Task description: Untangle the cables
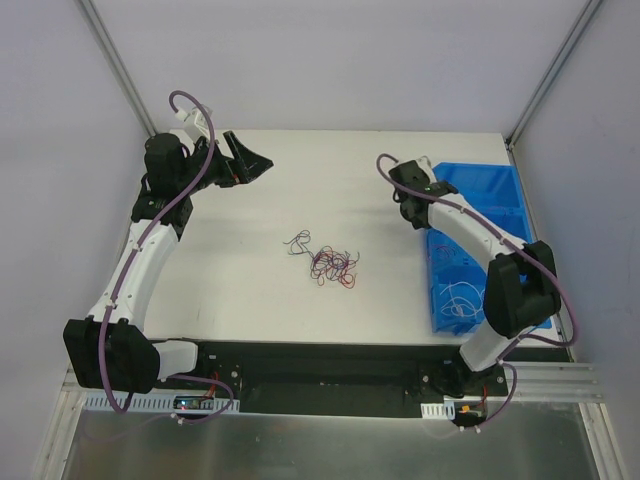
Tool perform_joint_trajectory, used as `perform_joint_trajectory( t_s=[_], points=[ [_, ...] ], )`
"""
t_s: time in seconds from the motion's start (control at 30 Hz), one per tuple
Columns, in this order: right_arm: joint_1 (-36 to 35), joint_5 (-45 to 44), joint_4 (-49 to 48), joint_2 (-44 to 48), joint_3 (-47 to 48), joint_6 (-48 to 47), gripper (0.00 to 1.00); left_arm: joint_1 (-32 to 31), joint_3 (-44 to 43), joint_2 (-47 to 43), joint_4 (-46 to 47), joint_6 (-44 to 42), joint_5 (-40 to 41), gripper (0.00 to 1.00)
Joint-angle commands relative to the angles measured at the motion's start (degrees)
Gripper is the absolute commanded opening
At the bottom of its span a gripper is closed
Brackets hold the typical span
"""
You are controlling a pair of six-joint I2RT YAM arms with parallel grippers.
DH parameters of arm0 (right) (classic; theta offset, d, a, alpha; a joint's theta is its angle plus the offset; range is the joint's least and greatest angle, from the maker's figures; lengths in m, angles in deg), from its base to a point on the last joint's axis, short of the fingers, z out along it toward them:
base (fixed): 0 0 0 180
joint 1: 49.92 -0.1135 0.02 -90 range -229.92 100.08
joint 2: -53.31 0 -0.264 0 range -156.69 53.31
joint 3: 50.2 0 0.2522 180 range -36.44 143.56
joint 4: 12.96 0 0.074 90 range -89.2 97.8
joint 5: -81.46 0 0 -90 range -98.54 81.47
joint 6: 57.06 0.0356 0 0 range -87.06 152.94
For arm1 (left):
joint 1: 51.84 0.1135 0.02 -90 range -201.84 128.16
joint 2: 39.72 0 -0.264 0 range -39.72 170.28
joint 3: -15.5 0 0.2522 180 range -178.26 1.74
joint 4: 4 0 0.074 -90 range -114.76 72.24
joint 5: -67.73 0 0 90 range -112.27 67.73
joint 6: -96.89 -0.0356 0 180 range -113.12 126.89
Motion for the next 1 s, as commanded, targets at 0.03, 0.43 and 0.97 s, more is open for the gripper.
perform_joint_trajectory(
  t_s=[0.03,0.43,0.97],
  points=[
    [8.7,0.2,4.3,0.4,-1.8,12.5,0.0,0.6,-1.3,-0.5,3.2,1.2,-1.9,0.88],
    [9.3,1.3,9.6,6.7,0.9,13.3,0.59,0.6,-0.9,-0.2,4.1,1.5,-2.3,0.88],
    [6.2,23.3,-0.9,21.7,-8.0,18.0,0.74,0.6,-0.8,1.6,4.1,1.6,-2.3,0.87]
  ],
)
